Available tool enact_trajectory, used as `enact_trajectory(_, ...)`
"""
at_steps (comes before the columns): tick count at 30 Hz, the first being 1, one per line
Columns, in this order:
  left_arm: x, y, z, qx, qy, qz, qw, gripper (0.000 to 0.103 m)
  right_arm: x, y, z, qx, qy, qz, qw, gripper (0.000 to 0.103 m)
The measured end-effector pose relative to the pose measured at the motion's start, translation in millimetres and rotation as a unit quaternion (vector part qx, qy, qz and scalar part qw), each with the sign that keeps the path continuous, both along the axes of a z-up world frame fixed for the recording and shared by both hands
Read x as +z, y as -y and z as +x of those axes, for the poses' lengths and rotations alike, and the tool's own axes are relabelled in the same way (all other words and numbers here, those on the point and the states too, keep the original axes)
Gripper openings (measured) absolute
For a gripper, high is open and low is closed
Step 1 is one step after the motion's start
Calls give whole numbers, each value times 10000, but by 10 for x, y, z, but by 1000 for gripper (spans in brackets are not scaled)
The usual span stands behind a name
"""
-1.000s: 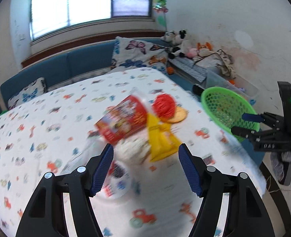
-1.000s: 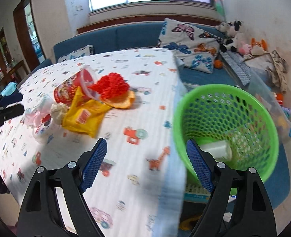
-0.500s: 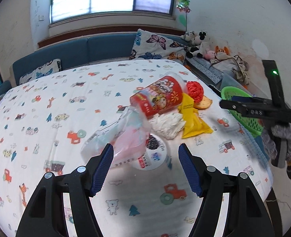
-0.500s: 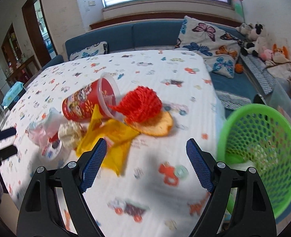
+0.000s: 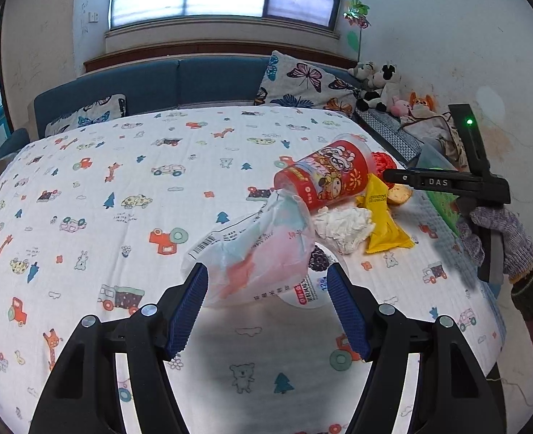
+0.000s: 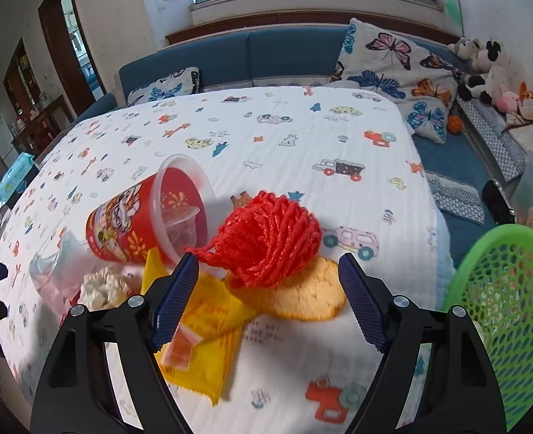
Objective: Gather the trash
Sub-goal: 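Grasp the red mesh net with the right tool while the left tool grasps the clear plastic bag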
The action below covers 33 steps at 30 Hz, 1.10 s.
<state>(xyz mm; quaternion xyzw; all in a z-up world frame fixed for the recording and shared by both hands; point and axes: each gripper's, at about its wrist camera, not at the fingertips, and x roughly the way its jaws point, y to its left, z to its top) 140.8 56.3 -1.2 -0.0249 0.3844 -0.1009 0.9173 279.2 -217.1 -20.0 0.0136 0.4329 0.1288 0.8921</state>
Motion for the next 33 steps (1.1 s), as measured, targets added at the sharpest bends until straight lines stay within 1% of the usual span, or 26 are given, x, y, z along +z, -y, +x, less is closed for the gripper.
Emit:
enact_trajectory(3, -10, -38, 18, 6, -19, 34, 10000, 66, -51, -9, 64, 63, -74, 103, 9999, 79)
enact_trajectory(6, -36, -75, 46, -1, -75, 54, 10000, 66, -106, -39, 113, 148, -151, 119, 9997, 75)
enact_trajectory(9, -65, -89, 76, -41, -109, 130, 9998, 66, -146, -52, 138, 167, -200, 157, 9995, 63)
enact_trajectory(11, -81, -83, 119, -83, -128, 217, 9996, 65, -152, -47, 138, 142, -187, 184, 9996, 59)
enact_trajectory(13, -93, -92, 179, -102, -135, 260, 9995, 62, -146, -33, 131, 144, -166, 227, 9995, 48)
enact_trajectory(15, -108, -123, 250, -106, -173, 233, 9995, 60, -133, -7, 115, 126, -157, 283, 9994, 42)
enact_trajectory(20, -187, -198, 435, -170, -303, 251, 9991, 56, -70, 68, 61, 53, -76, 354, 9993, 37)
enact_trajectory(22, -234, -214, 498, -228, -387, 236, 9987, 54, -35, 99, 36, 23, -45, 416, 9991, 31)
enact_trajectory(26, -305, -207, 570, -391, -467, 228, 9979, 53, 30, 122, -15, 12, 16, 442, 9990, 31)
enact_trajectory(28, -334, -185, 590, -493, -514, 193, 9973, 47, 50, 124, -45, 17, 21, 440, 9990, 28)
enact_trajectory(33, -390, -123, 610, -663, -591, 237, 9958, 33, 87, 117, -98, 13, 61, 417, 9991, 27)
